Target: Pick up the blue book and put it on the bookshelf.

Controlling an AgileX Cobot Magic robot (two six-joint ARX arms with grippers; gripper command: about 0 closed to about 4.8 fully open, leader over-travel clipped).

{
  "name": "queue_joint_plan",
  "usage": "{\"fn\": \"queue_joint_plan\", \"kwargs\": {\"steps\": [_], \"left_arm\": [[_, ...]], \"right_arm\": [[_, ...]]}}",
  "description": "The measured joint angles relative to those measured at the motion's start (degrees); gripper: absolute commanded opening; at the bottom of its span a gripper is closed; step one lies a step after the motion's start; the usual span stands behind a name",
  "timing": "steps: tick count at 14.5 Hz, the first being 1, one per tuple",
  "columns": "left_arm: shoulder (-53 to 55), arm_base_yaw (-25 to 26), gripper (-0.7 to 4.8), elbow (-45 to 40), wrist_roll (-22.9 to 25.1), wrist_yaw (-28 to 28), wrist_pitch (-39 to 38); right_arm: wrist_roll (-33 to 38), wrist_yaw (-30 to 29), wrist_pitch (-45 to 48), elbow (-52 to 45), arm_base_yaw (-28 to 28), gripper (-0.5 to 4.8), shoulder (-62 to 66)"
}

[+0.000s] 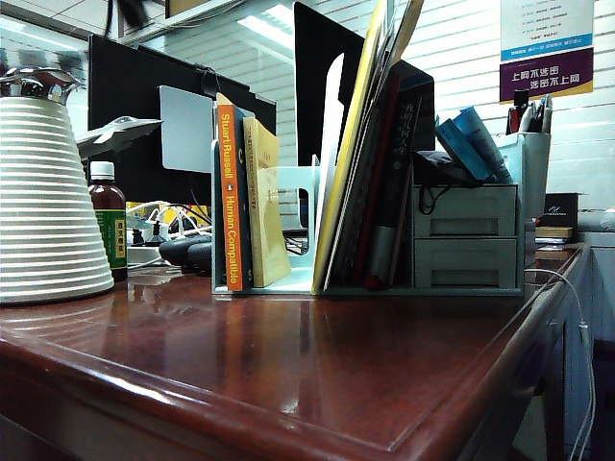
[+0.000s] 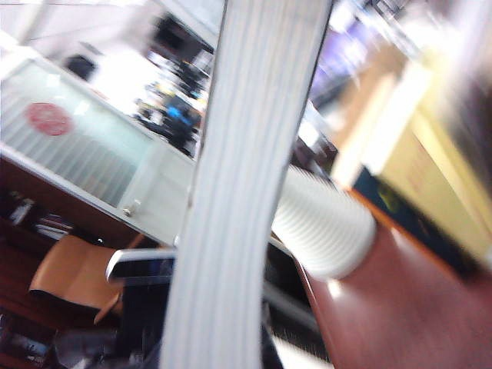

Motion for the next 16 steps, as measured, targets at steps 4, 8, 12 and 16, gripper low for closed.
{"fn": "queue_joint_plan", "kwargs": {"steps": [4,8,12,16], "left_arm": [[-0.28,4.2,4.79,0.31,1.77,-0.83,5.88],[-0.22,9.92,0.31,0.31,3.74,-2.45,5.92],[-0.2,9.99,-0.06,0.31,7.19,-4.96,6.16],[-0.24,10.01,-0.06,0.31,8.61,-5.03,6.73]], "right_arm": [[-4.85,6.91,9.49,2.54,-0.04,-0.05,1.79],[-12.76,11.82,9.79,9.97,1.73,-0.05,9.33],[-16.98,15.65,17.66,13.55,7.04,-0.05,18.97],[-21.49,21.97,20.79,13.53,7.34,-0.05,25.81]]}}
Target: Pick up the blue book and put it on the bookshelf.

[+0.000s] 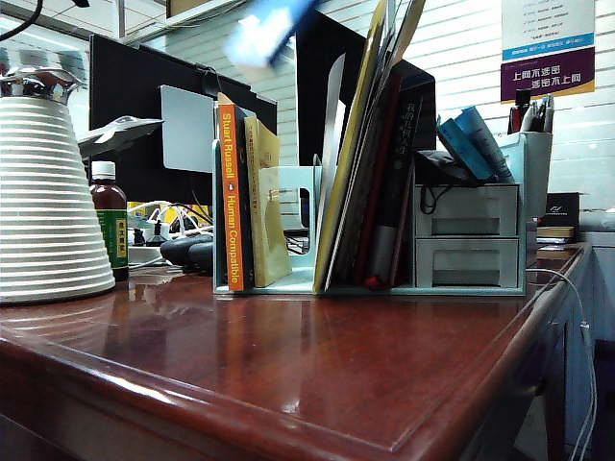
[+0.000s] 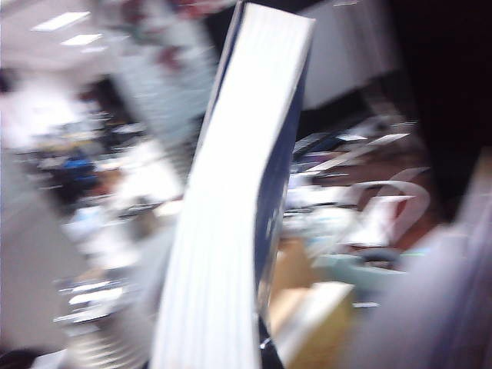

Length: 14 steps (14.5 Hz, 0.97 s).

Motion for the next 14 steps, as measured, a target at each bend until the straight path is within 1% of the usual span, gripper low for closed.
{"fn": "queue_joint_plan", "kwargs": {"steps": [2,3,5,7,10,11,14], "left_arm": [[0.0,0.02,-0.06,0.0,0.31,0.02,-0.04],[0.0,0.02,-0.06,0.0,0.92,0.02,-0.07],[0.0,0.02,-0.06,0.0,1.03,0.0,-0.07],[0.02,0.02,-0.06,0.0,1.05,0.0,-0.07],[0.02,0.07,-0.06,0.0,1.05,-0.02,-0.07],[0.02,0.04,-0.06,0.0,1.05,0.0,-0.07],[0.04,0.04,-0.06,0.0,1.05,0.0,-0.07]], "right_arm": [[-2.27,2.1,1.73,-0.02,-0.04,-0.05,1.4],[-4.79,6.45,7.26,0.44,0.76,-0.05,2.99],[-6.51,10.8,7.21,0.39,1.84,-0.05,5.18],[-8.2,13.64,8.87,0.31,2.43,-0.05,6.84],[-8.85,18.62,14.95,0.68,4.35,-0.05,10.49],[-8.87,19.45,16.06,0.79,4.79,-0.05,11.15],[-12.07,22.4,16.72,0.76,7.19,-0.05,12.72]]}}
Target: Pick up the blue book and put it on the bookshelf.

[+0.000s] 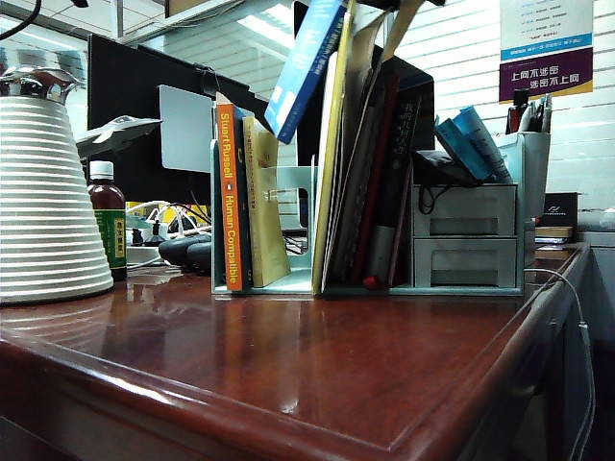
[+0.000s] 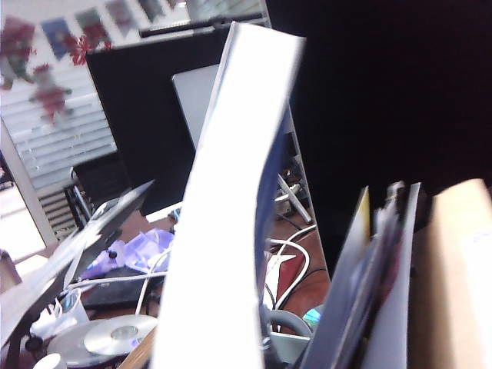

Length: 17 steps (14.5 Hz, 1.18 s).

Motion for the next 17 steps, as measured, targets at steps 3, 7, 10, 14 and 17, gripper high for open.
{"fn": "queue_joint_plan", "kwargs": {"steps": [3,7,10,14,17], "left_arm": [[0.0,0.0,-0.06,0.0,0.0,0.04,-0.02],[-0.02,-0.02,-0.06,0.0,0.0,0.07,-0.02],[-0.07,-0.02,-0.06,0.0,0.0,0.07,0.0],[-0.07,-0.02,-0.06,0.0,-0.04,0.04,0.0],[-0.02,-0.02,-0.06,0.0,-0.17,0.11,-0.04]], "right_arm": [[-6.23,0.11,0.13,0.0,1.36,-0.05,0.02],[-15.17,-0.2,-3.13,7.04,3.61,-0.05,0.74],[-15.56,1.53,-6.36,12.48,5.7,-0.05,-0.17],[-16.0,14.99,-10.73,13.84,9.22,-0.05,-0.09],[-16.09,22.16,-12.26,13.79,12.13,-0.05,0.5]]}}
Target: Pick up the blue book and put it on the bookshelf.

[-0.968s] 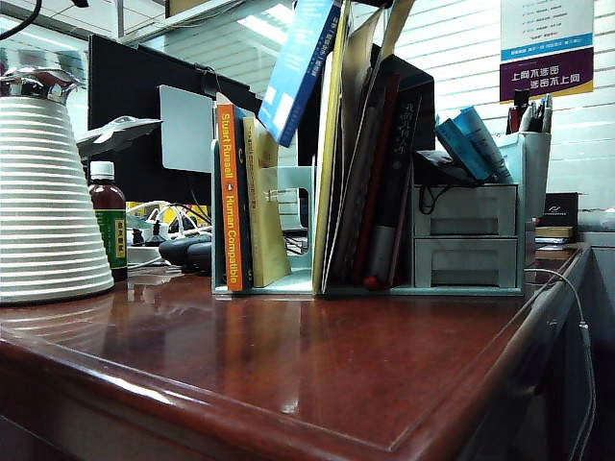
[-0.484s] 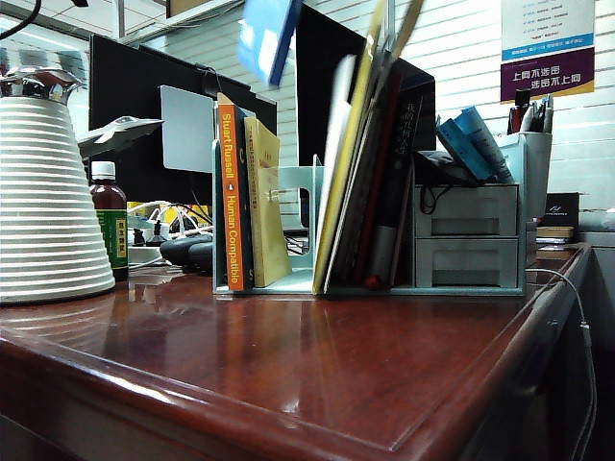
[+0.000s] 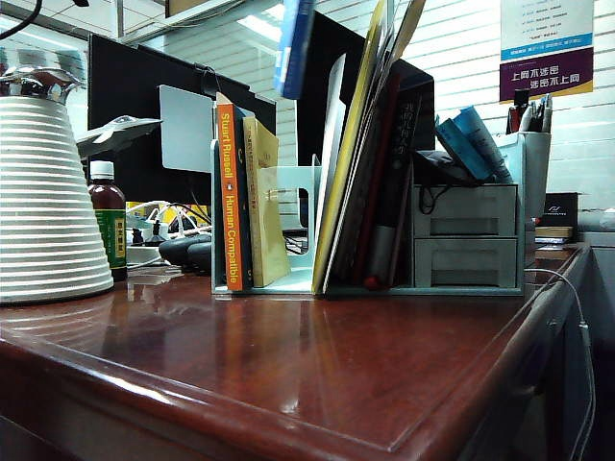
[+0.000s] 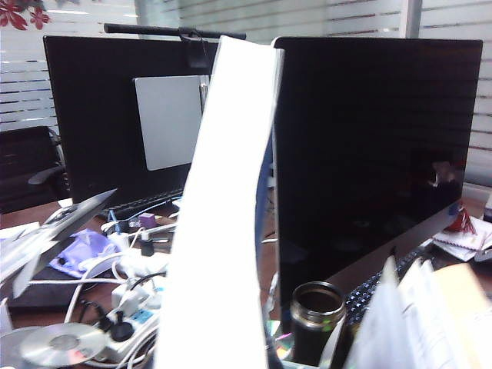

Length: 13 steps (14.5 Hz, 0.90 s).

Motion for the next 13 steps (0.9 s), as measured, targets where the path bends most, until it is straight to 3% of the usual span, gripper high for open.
{"fn": "queue_joint_plan", "kwargs": {"steps": [5,13], "left_arm": [[0.0,0.0,-0.06,0.0,-0.02,1.36,0.11],[0.02,0.02,-0.06,0.0,-0.02,1.36,0.24]], "right_arm": [[0.22,4.31,-1.01,-0.2,0.37,-0.05,4.96],[2.54,2.78,-5.18,0.04,-0.09,-0.05,11.41]]}}
